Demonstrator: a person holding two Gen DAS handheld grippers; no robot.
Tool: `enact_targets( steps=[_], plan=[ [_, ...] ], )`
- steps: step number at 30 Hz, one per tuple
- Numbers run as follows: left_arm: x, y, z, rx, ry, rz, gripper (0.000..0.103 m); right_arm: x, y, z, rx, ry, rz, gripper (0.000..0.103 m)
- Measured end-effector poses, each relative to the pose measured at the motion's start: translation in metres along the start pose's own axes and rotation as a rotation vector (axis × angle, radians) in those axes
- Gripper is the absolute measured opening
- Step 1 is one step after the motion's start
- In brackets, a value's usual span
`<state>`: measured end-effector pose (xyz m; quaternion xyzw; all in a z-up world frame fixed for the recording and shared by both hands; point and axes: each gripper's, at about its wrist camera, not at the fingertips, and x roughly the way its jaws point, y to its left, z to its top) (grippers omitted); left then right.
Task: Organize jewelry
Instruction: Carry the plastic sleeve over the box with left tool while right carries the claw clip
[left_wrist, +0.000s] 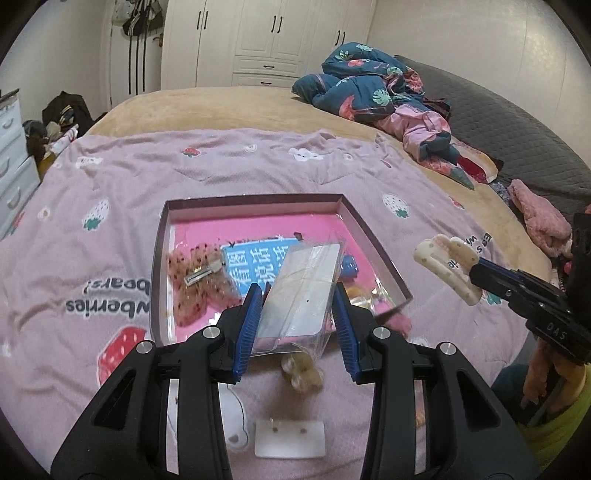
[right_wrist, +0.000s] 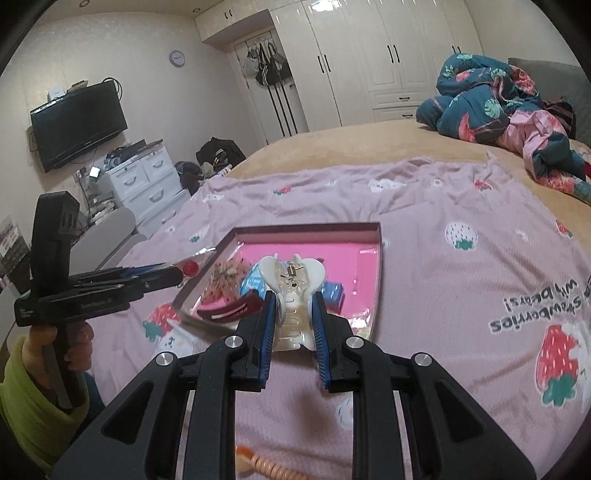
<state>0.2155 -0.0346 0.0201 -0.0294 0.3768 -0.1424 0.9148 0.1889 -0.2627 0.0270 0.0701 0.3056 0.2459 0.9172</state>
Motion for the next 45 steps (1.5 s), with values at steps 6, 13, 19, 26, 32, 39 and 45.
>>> enact_targets(
  steps=[6, 13, 19, 26, 32, 39, 45],
  plan=[
    [0.014, 0.008, 0.010, -0.005, 0.005, 0.025, 0.030, 0.011, -0.002, 0.013, 0.001, -0.011, -0.003, 0.019],
    [0.038, 0.026, 0.014, -0.042, 0.023, 0.047, 0.030, 0.030, -0.003, 0.025, -0.001, -0.010, -0.007, 0.019],
    [0.056, 0.041, 0.010, -0.065, 0.044, 0.065, 0.030, 0.053, -0.002, 0.034, 0.003, 0.005, -0.006, 0.019],
    [0.074, 0.056, 0.004, -0.084, 0.067, 0.075, 0.031, 0.087, 0.002, 0.039, 0.000, 0.042, -0.007, 0.019],
    [0.084, 0.065, 0.001, -0.092, 0.092, 0.089, 0.031, 0.115, 0.005, 0.038, 0.000, 0.082, -0.004, 0.019],
    [0.092, 0.072, -0.001, -0.100, 0.109, 0.111, 0.031, 0.144, 0.010, 0.031, -0.015, 0.133, -0.011, 0.019],
    [0.094, 0.075, -0.002, -0.103, 0.119, 0.123, 0.031, 0.163, 0.010, 0.021, -0.008, 0.170, -0.020, 0.019]
  ],
)
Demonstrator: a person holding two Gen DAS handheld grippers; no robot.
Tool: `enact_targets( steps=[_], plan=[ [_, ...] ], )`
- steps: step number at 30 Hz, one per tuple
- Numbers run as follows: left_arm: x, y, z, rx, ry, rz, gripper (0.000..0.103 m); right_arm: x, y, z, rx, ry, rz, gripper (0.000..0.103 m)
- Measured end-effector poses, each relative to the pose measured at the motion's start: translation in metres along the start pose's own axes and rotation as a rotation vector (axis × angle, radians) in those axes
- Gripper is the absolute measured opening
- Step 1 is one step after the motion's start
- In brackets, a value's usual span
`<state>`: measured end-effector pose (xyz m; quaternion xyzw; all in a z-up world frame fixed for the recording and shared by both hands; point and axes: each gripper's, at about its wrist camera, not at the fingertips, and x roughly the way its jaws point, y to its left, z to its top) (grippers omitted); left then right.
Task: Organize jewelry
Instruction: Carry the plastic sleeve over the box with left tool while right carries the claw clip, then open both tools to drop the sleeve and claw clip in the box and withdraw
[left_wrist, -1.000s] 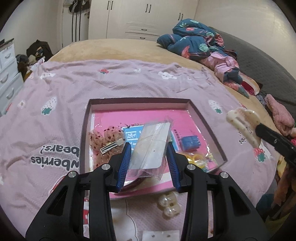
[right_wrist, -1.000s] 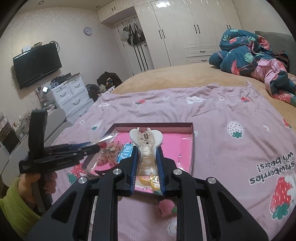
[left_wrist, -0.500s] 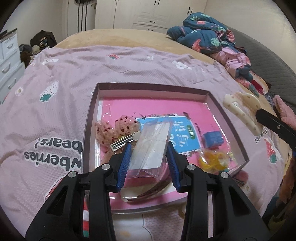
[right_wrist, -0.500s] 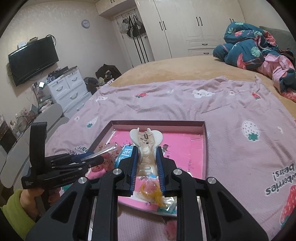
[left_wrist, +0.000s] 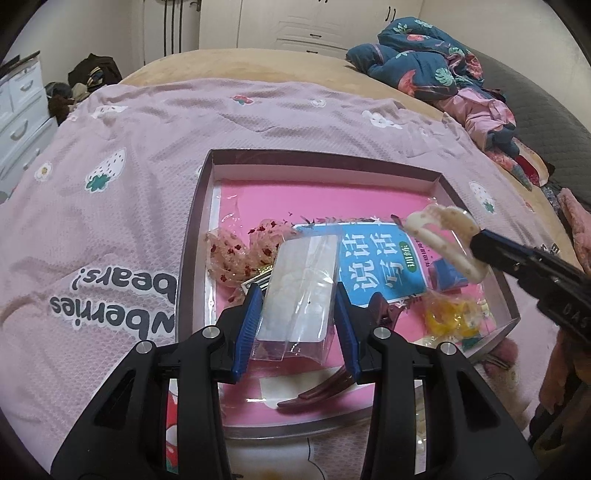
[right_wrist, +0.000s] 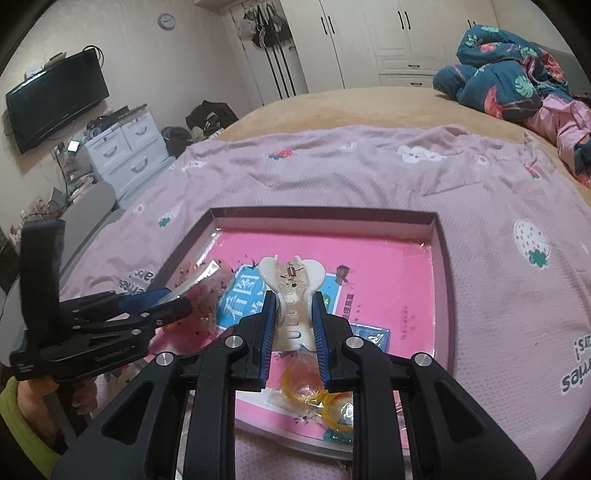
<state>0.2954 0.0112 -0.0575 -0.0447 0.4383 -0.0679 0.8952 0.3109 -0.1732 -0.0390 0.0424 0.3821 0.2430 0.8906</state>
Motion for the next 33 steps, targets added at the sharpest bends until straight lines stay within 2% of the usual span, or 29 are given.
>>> enact_targets(
  steps=[11, 20, 22, 24, 28, 30, 33],
  plan=[
    [0.004, 0.004, -0.002, -0.013, 0.008, 0.007, 0.031, 0.019, 0.009, -0.022, -0.028, 0.066, 0.009, 0.019],
    [0.004, 0.003, -0.004, -0.010, 0.009, 0.010, 0.031, 0.013, 0.008, -0.028, -0.019, 0.064, 0.005, 0.020],
    [0.004, 0.003, -0.004, -0.009, 0.011, 0.009, 0.031, 0.010, 0.008, -0.029, -0.020, 0.057, 0.005, 0.024],
    [0.004, 0.002, -0.005, -0.008, 0.013, 0.009, 0.031, 0.005, 0.007, -0.030, -0.014, 0.041, -0.003, 0.041],
    [0.003, -0.001, -0.008, -0.005, 0.018, 0.005, 0.032, -0.009, 0.003, -0.029, -0.001, 0.014, -0.009, 0.046],
    [0.001, -0.002, -0.008, -0.005, 0.018, 0.001, 0.033, -0.017, 0.000, -0.028, 0.010, -0.007, -0.014, 0.057],
    [-0.004, -0.003, -0.009, -0.002, 0.014, -0.002, 0.038, -0.030, -0.004, -0.028, 0.022, -0.033, -0.020, 0.066]
  ],
)
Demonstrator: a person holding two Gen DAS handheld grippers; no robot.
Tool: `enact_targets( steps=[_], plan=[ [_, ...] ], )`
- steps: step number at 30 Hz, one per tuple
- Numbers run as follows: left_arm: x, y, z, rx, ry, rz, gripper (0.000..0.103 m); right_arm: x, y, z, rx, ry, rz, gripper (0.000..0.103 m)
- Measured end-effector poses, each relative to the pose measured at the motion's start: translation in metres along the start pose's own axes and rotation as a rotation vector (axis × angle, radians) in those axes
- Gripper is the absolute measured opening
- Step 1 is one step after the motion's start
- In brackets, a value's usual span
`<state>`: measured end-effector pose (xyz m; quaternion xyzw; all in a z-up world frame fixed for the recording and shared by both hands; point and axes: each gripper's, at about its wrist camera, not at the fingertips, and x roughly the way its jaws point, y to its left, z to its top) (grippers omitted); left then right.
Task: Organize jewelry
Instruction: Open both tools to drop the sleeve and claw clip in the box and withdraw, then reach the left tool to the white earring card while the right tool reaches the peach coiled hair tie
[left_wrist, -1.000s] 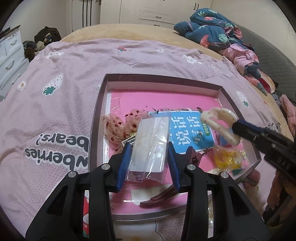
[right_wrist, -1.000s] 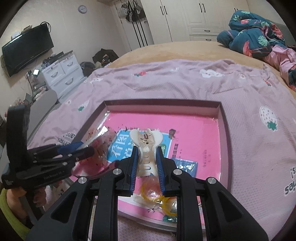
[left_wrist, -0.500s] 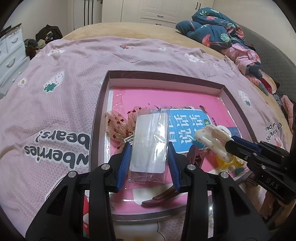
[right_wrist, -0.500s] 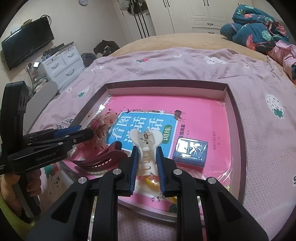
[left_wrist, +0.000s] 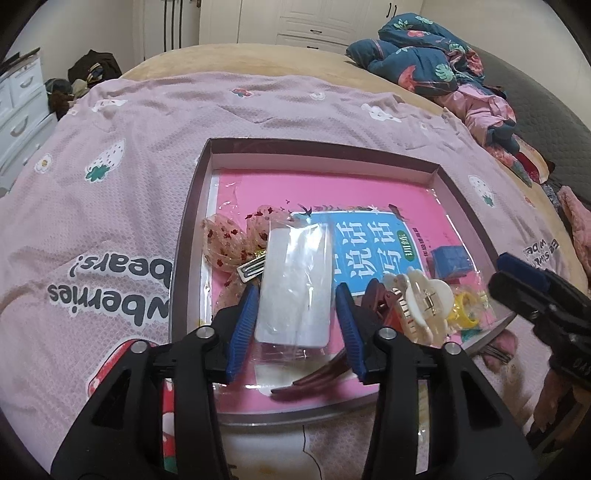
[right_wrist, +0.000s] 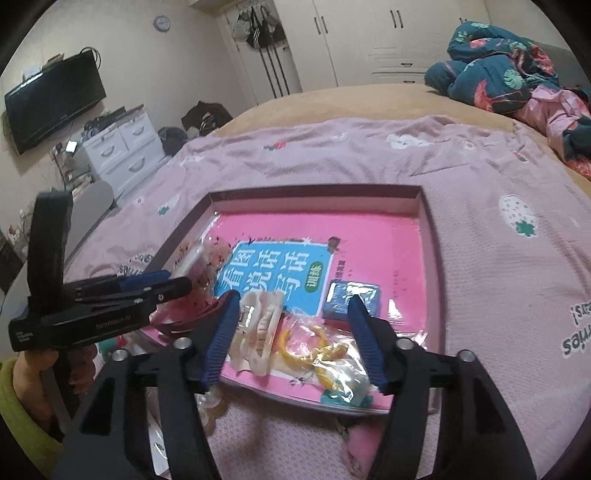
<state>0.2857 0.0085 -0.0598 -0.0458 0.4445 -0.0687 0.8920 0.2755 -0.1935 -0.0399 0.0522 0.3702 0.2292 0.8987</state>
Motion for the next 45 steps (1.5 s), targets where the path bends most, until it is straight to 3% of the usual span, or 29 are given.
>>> enact_targets(
  steps=[9, 16, 20, 33, 45],
  plan=[
    [-0.032, -0.003, 0.000, -0.009, -0.058, -0.025, 0.061, -0.045, -0.006, 0.007, -0.010, -0.113, -0.053, 0.087],
    [-0.069, -0.003, 0.001, -0.037, -0.133, -0.043, 0.087, -0.077, -0.010, 0.005, -0.013, -0.177, -0.086, 0.094],
    [-0.095, -0.003, -0.003, -0.056, -0.190, -0.045, 0.093, -0.096, -0.008, 0.000, -0.017, -0.206, -0.100, 0.097],
    [-0.157, -0.020, -0.024, -0.009, -0.313, 0.001, 0.093, -0.147, 0.012, -0.013, -0.053, -0.285, -0.108, 0.099],
    [-0.184, -0.030, -0.051, 0.003, -0.345, 0.022, 0.093, -0.175, 0.028, -0.034, -0.074, -0.287, -0.091, 0.099]
  ],
)
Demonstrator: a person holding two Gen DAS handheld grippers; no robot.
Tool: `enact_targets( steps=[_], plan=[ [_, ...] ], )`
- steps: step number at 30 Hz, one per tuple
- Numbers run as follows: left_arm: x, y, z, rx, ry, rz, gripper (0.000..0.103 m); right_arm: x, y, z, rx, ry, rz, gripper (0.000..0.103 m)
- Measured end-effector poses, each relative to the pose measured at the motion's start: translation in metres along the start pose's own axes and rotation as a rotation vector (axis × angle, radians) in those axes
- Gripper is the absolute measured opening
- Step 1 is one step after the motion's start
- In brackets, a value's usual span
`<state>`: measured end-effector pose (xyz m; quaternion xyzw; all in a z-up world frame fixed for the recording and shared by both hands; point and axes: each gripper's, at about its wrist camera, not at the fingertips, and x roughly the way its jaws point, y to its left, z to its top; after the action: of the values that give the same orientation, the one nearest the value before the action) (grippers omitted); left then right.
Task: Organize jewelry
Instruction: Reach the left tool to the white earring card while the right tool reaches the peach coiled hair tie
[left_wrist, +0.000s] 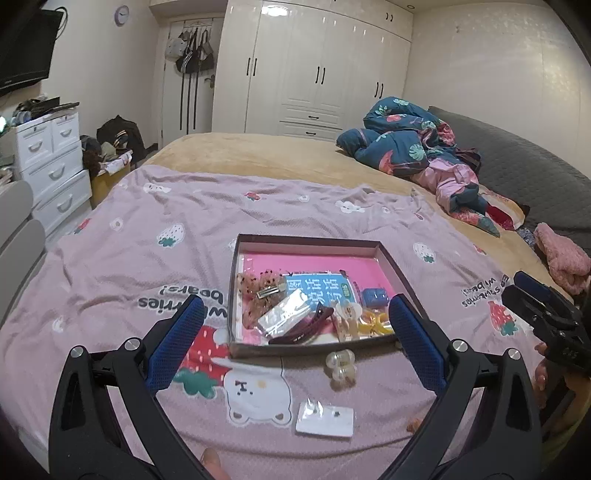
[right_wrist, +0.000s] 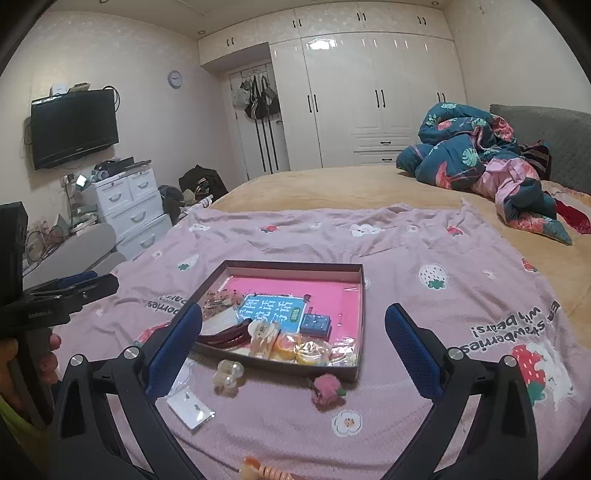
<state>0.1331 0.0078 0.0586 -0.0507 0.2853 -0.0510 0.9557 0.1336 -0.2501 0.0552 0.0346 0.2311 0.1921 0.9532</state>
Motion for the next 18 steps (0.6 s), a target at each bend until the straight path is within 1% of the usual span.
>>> enact_targets(
  steps=[11, 18],
  plan=[
    [-0.008, -0.002, -0.021, 0.016, 0.023, 0.016, 0.093, -0.018, 0.011, -0.018, -0.019, 0.023, 0.003, 0.099],
    [-0.009, -0.003, -0.032, 0.030, 0.049, 0.020, 0.093, -0.018, 0.015, -0.035, -0.033, 0.080, -0.001, 0.099]
  ],
)
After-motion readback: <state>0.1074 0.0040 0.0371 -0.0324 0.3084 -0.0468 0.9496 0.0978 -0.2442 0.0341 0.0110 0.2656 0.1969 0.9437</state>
